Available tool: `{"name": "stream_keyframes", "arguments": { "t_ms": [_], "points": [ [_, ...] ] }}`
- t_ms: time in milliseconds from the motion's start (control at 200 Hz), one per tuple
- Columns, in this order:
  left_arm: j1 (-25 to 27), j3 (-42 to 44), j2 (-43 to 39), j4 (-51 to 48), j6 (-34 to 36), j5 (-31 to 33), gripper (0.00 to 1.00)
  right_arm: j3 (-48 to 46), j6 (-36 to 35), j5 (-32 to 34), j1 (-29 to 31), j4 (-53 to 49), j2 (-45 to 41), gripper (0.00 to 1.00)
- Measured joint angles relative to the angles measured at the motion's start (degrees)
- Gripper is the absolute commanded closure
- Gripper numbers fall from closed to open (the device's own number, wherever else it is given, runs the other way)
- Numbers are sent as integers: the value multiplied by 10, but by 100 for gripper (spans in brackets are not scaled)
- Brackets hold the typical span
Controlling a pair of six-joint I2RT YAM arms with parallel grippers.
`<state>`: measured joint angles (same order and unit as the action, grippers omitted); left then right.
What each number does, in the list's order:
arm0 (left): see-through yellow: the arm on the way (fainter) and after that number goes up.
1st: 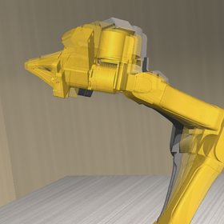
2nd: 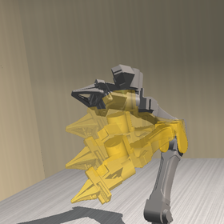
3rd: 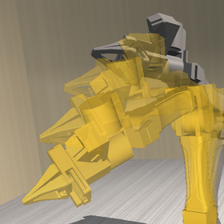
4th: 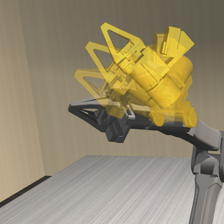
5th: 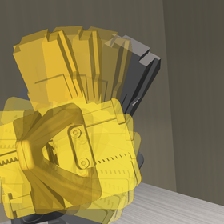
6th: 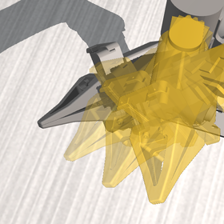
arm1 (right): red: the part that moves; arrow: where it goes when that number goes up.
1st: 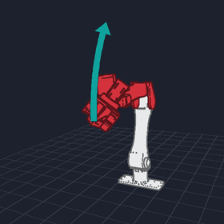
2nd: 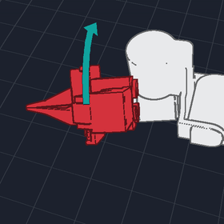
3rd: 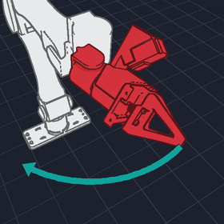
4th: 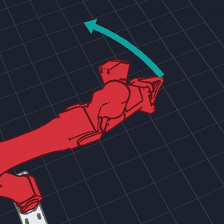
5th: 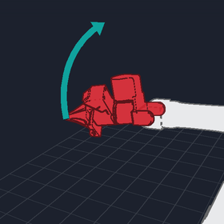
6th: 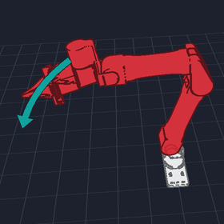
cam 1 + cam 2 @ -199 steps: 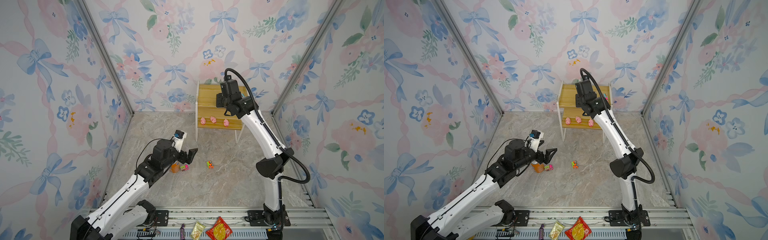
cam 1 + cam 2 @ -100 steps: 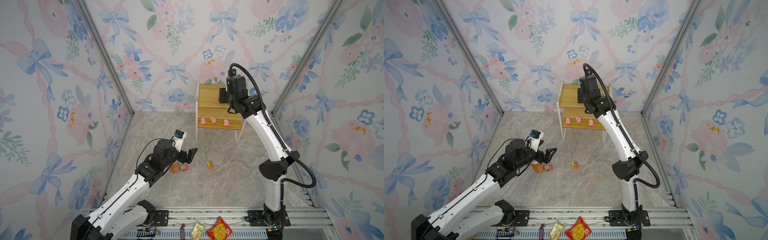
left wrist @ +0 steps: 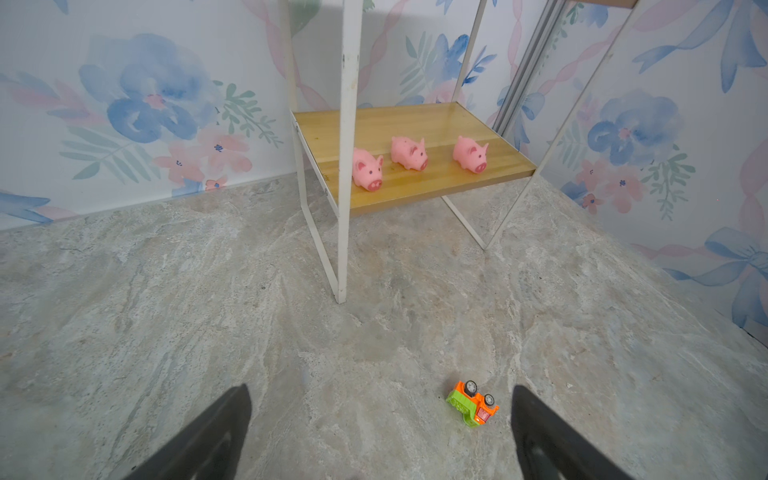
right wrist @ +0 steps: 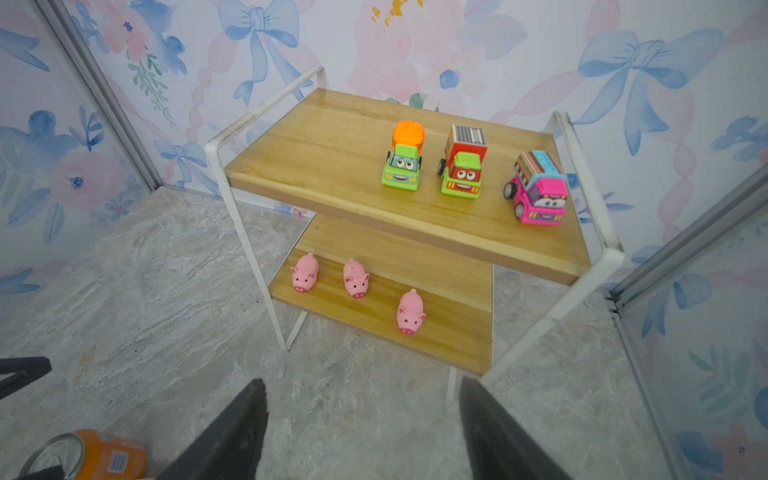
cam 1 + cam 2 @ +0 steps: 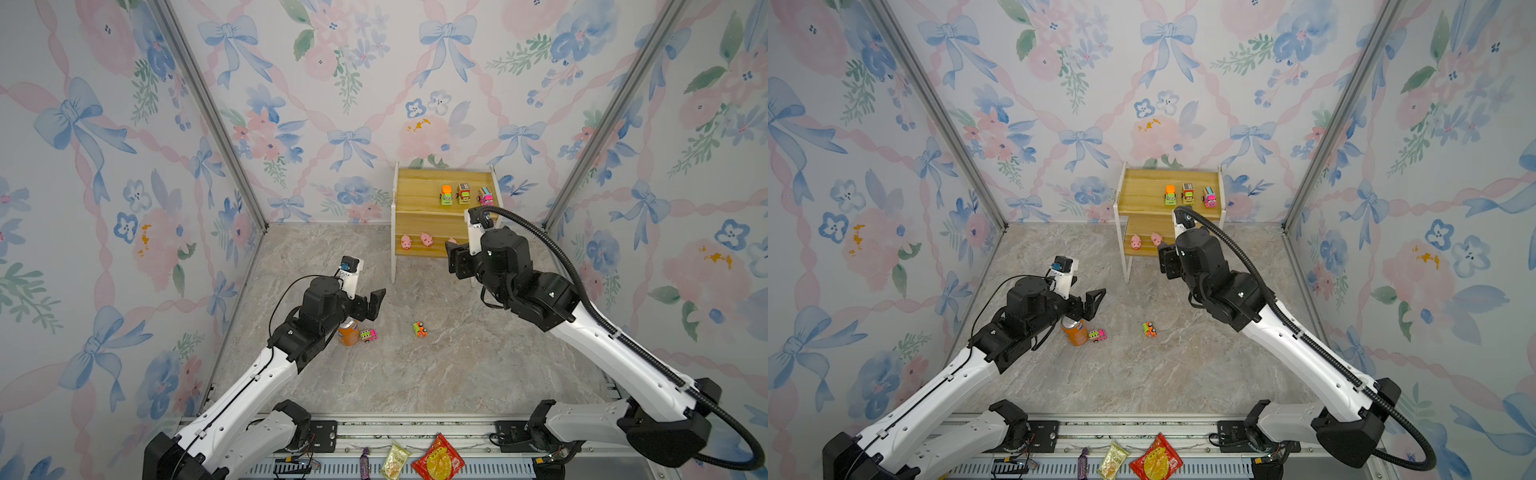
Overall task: Place and organize the plastic toys onto the shelf
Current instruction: 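Withdraw the right gripper from the shelf toward the orange dump truck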
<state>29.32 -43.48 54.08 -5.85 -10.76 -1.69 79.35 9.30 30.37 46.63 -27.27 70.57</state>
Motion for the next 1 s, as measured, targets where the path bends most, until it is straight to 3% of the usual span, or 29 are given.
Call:
{"name": "stream_keyframes", "arguments": {
  "t_ms": [230, 415, 825, 1000],
  "points": [
    [-4, 0, 7, 0, 0, 11, 2, -179, 34, -3, 81, 36, -41, 27],
    [-9, 0, 13, 0, 0, 18, 2, -280, 77, -47, 98, 59, -14, 30],
    [-13, 0, 22, -1, -4, 19, 2, -288, 128, -155, 93, 139, 177, 42],
    [-13, 0, 22, -1, -4, 19, 2, -282, 138, -170, 92, 149, 214, 48]
  ]
}}
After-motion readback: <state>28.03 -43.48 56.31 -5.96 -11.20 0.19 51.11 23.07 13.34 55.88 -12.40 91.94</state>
